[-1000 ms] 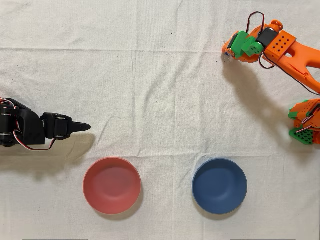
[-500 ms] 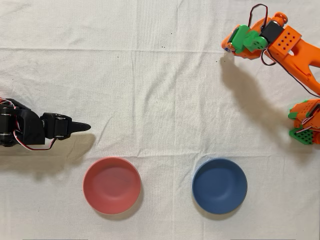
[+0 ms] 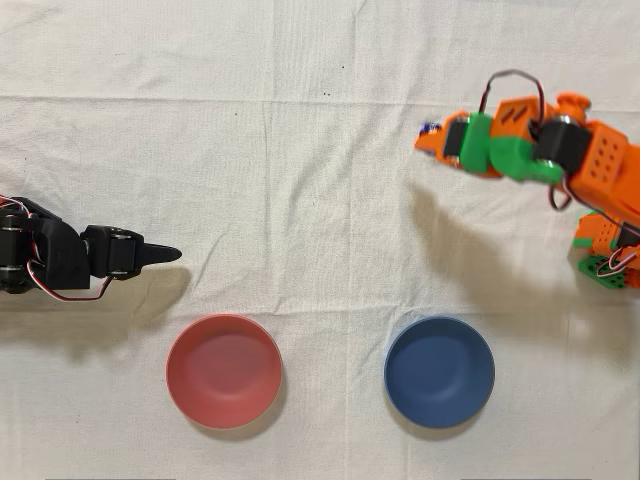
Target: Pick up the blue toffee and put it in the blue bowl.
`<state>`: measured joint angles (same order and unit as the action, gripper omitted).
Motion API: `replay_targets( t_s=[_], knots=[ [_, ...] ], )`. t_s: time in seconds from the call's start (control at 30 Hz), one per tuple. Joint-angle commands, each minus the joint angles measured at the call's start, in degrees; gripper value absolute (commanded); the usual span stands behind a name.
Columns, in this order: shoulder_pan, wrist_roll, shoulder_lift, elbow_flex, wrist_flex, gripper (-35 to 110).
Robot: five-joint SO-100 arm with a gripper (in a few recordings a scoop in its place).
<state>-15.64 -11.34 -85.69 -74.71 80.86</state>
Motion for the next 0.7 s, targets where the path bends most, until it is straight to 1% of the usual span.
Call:
replay_targets(
  t_s=[0.0,0.2,0.47,0.67],
  knots=[
    [6.68,0.97,-9.84,-0.26,0.53,13],
    [17.75,3.52,-12.39,-0.62,1.23,13],
    [36.65,3.78,-15.12,-4.31,2.29,13],
    [46.05,4.57,-14.59,-7.91,1.32,14]
  ],
)
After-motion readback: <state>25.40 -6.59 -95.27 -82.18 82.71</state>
